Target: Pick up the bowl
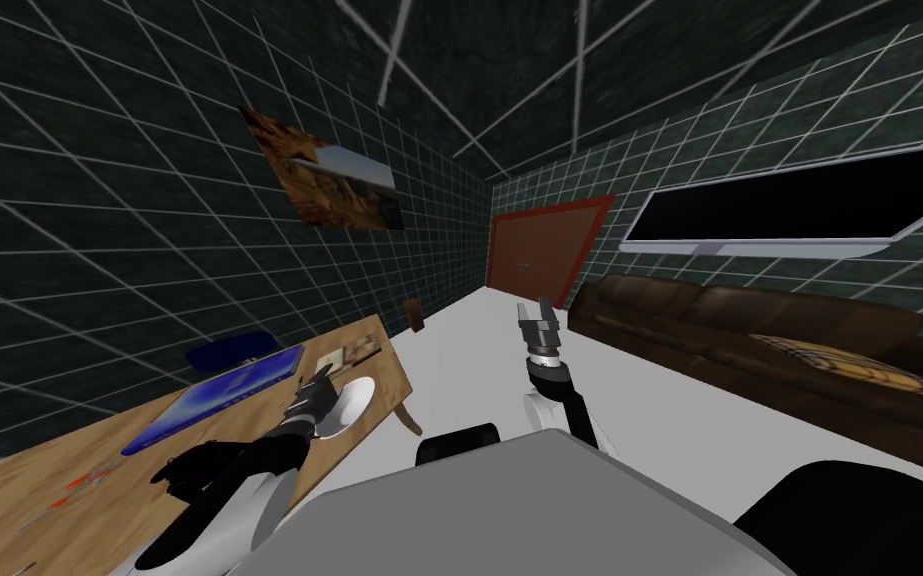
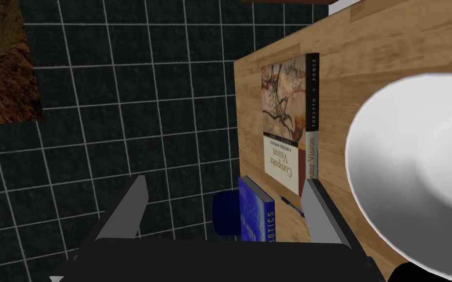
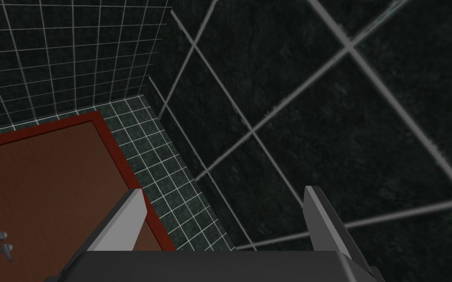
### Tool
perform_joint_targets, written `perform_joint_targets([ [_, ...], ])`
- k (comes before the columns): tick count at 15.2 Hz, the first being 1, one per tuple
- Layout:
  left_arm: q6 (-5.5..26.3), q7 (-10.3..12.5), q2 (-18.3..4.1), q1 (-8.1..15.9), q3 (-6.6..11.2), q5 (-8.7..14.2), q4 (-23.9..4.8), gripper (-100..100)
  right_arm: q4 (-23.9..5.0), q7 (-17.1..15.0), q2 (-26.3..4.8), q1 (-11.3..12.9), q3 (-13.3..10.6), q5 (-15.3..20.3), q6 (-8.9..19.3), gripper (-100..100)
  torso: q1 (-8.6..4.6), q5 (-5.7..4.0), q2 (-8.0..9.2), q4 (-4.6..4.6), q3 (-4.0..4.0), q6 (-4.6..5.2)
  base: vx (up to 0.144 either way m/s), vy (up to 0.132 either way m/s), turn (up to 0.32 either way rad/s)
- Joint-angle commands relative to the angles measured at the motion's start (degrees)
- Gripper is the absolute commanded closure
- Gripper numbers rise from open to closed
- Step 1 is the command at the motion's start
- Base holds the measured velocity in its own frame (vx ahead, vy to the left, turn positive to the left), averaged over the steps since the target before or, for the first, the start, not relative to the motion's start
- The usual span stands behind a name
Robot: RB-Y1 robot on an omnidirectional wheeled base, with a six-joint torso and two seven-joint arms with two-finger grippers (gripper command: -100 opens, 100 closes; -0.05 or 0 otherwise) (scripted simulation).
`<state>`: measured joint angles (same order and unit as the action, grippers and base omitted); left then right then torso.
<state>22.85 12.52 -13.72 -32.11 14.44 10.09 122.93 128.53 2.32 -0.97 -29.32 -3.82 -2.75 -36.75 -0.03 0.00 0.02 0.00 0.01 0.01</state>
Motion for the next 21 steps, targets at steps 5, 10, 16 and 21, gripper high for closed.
perform_joint_targets([
  [5, 5.78, 0.88, 0.45, -0.28, 1.83, 1.32, -1.47, -100, 0.0, 0.0, 0.0, 0.0, 0.0, 0.0, 0.0, 0, 0.01, 0.0, -0.01, 0.0, 0.0, -0.01, -0.002, -0.009, -0.069],
  [10, 11.55, 1.8, 1.22, -0.49, 3.83, 2.73, -3.21, -100, 0.0, 0.0, 0.0, 0.0, 0.0, 0.0, 0.0, 0, 0.01, 0.0, -0.01, 0.0, -0.01, 0.0, 0.001, -0.009, -0.076],
  [16, 19.68, 3.14, 2.56, -0.74, 6.66, 4.73, -5.69, -100, 0.0, 0.0, 0.0, 0.0, 0.0, 0.0, 0.0, 0, 0.01, 0.01, -0.04, -0.01, -0.02, 0.0, 0.007, -0.008, -0.102],
  [21, 24.6, 3.97, 3.51, -0.86, 8.39, 5.94, -7.22, -100, 0.0, 0.0, 0.0, 0.0, 0.0, 0.0, 0.0, 0, 0.04, 0.01, -0.06, -0.01, -0.03, -0.01, 0.013, -0.001, -0.076],
])
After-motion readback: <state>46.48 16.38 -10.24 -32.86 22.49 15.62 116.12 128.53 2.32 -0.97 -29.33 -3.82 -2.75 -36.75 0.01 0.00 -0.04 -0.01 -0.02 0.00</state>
